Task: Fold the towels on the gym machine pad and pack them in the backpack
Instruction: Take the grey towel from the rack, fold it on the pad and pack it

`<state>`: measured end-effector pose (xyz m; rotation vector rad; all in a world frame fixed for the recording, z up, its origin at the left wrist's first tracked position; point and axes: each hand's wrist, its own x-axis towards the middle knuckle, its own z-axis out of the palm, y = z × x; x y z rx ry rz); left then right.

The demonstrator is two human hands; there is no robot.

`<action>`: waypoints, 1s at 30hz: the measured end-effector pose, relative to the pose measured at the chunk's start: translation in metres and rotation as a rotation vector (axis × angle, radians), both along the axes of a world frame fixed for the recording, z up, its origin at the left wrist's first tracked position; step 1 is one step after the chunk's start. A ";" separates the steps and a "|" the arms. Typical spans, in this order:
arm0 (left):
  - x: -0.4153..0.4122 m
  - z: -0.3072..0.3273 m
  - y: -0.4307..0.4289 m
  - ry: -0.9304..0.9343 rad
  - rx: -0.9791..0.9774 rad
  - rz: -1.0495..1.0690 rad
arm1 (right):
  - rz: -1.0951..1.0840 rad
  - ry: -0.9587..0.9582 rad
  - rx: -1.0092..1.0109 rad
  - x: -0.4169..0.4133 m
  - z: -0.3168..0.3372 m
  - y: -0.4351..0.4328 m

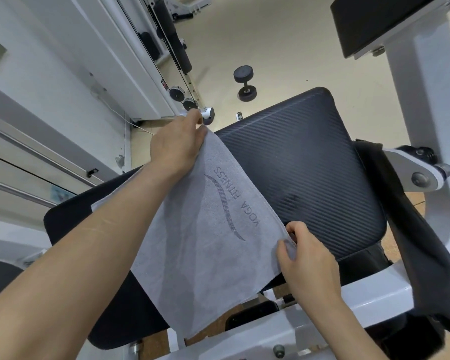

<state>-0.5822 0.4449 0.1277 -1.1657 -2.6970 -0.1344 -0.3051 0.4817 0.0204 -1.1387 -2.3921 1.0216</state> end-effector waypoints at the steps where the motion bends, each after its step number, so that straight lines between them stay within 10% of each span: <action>1: 0.001 0.001 -0.002 -0.016 0.054 -0.027 | -0.017 -0.007 0.047 0.001 -0.002 -0.001; 7: 0.006 0.003 -0.011 0.024 -0.100 -0.474 | 0.031 0.013 0.058 0.004 -0.012 0.012; 17: 0.027 0.022 -0.029 0.027 -0.140 -0.300 | 0.173 -0.051 -0.151 0.005 0.013 0.035; 30: 0.112 0.081 -0.264 0.094 0.221 0.155 | 0.446 0.212 -0.058 0.001 0.158 0.004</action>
